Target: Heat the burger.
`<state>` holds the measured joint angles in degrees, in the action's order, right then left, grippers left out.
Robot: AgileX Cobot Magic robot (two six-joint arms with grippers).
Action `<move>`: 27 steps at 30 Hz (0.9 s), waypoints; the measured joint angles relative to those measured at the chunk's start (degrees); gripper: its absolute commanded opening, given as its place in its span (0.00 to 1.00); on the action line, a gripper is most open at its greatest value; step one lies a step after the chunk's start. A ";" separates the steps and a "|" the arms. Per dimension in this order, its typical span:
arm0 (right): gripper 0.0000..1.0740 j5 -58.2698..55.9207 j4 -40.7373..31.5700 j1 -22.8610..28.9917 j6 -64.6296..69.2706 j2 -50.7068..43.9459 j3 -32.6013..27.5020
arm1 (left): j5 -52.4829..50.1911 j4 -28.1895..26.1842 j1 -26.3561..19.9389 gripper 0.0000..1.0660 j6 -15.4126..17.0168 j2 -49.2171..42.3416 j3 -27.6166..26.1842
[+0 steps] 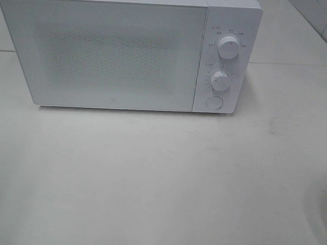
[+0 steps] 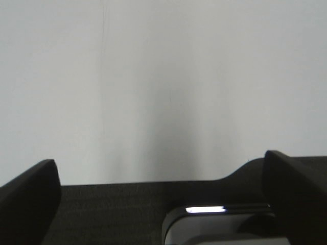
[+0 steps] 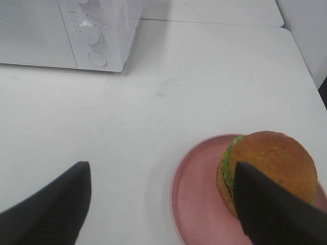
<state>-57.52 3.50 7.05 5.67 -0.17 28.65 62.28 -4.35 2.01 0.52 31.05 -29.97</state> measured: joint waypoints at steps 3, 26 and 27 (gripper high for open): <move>0.70 0.00 0.00 0.00 0.00 0.00 0.00 | -0.17 0.06 0.00 0.94 0.00 -6.76 0.00; 0.70 0.00 0.00 0.00 0.00 0.00 0.00 | -0.29 -0.29 -6.02 0.94 0.00 -31.34 0.29; 0.70 0.00 0.00 0.00 0.00 0.00 0.00 | -0.29 -0.29 -6.02 0.94 0.00 -31.34 0.29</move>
<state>-57.52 3.50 7.05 5.67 -0.17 28.65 61.99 -4.64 -4.01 0.52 -0.29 -29.68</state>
